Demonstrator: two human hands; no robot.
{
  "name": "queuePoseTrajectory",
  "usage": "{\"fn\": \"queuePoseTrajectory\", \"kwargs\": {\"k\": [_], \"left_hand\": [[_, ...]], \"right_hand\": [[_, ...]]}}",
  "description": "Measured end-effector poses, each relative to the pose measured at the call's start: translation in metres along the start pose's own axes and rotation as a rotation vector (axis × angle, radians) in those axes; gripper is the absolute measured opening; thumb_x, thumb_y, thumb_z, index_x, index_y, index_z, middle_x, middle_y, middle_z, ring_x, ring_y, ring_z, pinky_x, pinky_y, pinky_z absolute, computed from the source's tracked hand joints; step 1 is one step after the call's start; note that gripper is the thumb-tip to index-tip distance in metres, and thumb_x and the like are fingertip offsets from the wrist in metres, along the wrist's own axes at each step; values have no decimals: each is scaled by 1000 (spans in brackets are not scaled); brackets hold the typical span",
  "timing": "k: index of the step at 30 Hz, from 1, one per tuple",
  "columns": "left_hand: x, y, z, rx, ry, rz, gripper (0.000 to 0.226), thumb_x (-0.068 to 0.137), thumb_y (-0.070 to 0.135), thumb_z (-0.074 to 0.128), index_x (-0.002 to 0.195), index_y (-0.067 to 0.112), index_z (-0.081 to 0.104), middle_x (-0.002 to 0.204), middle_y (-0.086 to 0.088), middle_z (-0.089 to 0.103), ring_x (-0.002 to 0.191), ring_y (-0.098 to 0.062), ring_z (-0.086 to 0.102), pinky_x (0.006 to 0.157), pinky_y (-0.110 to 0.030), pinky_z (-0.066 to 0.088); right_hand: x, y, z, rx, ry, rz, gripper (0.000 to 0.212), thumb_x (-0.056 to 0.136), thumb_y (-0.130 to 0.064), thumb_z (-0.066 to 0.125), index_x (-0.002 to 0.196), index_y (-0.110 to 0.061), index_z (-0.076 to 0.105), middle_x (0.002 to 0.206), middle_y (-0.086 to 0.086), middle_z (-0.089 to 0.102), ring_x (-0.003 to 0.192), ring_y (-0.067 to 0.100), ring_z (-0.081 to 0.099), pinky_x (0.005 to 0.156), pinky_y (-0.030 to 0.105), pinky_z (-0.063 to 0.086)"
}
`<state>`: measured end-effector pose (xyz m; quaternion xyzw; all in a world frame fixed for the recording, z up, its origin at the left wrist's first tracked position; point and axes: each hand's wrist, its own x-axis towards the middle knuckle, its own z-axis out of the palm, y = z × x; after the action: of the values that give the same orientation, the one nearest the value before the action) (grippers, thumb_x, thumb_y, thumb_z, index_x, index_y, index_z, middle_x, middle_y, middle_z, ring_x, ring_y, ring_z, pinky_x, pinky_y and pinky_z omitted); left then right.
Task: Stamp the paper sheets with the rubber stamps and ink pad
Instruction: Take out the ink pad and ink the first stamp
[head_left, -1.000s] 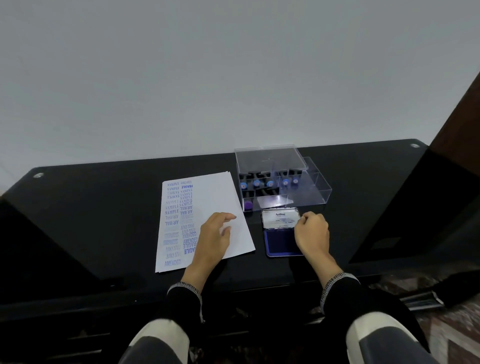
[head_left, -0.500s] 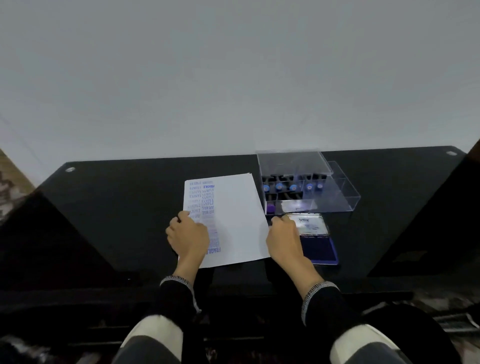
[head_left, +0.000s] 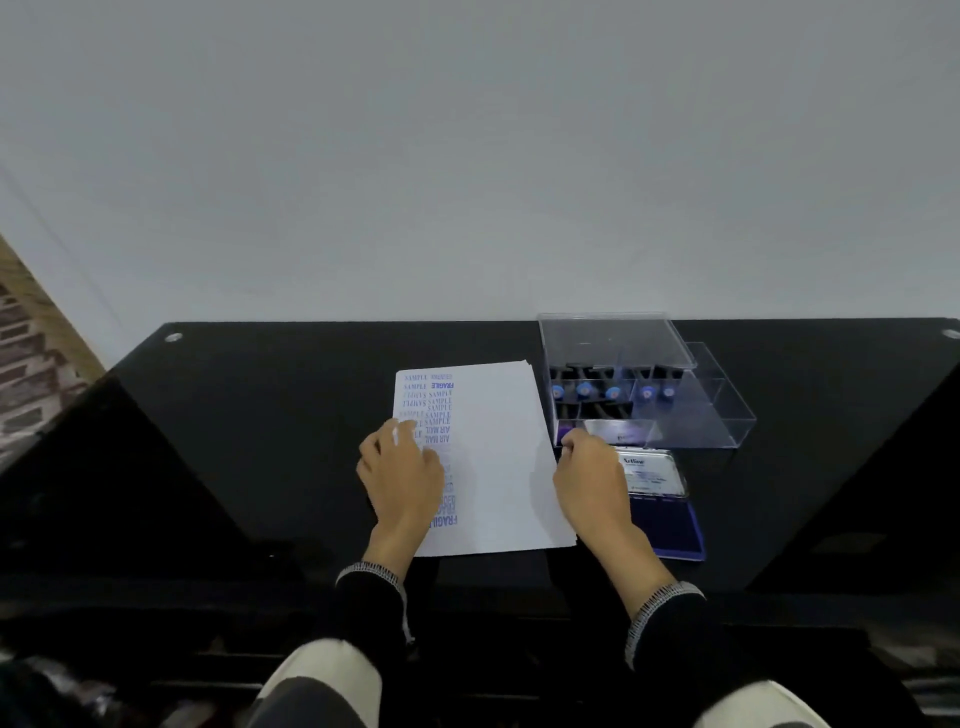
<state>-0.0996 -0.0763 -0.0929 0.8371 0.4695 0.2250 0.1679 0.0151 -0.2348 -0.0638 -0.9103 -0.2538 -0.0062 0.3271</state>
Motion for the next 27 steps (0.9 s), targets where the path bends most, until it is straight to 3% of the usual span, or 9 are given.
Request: {"fn": "queuePoseTrajectory", "kwargs": {"k": [3,8,13,18,24,27], "left_hand": [[-2,3,10,-66,-63,221,37,94,28,52,130,19,54,143,0,46,135,-21,31,111,-38,27],[-6,3,26,-50,-109,257,35,94,35,49,127,22,54,137,5,49,129,-18,37,110,-35,27],[-7,1,30,-46,-85,261,35,95,35,49,127,21,54,138,4,49,130,-19,38,111,-38,25],[-7,0,32,-40,-69,267,36,95,35,47,127,21,53,137,5,49,129,-18,38,111,-37,27],[-8,2,30,-29,-57,267,35,95,35,48,127,21,54,136,4,50,127,-18,40,109,-35,27],[-8,3,30,-26,-53,272,36,95,34,49,127,19,54,136,3,51,126,-19,41,109,-36,27]], "right_hand": [[13,-2,-13,97,153,-61,15,95,-6,46,93,-2,60,91,13,60,85,28,54,65,38,44],[46,8,-29,-53,288,35,23,96,-17,47,103,-4,65,105,14,62,105,30,49,84,40,43],[76,18,-38,-316,127,233,24,93,-23,51,105,-6,63,124,17,52,120,34,38,97,40,33],[91,9,-36,-413,-36,350,30,86,-22,59,113,-8,57,128,21,46,120,34,36,96,37,35],[95,8,-36,-397,-36,377,32,85,-21,62,114,-6,56,128,21,46,118,33,38,91,35,39],[91,12,-32,-289,108,309,31,86,-29,63,105,-4,61,126,18,44,117,34,37,93,39,39]]}}
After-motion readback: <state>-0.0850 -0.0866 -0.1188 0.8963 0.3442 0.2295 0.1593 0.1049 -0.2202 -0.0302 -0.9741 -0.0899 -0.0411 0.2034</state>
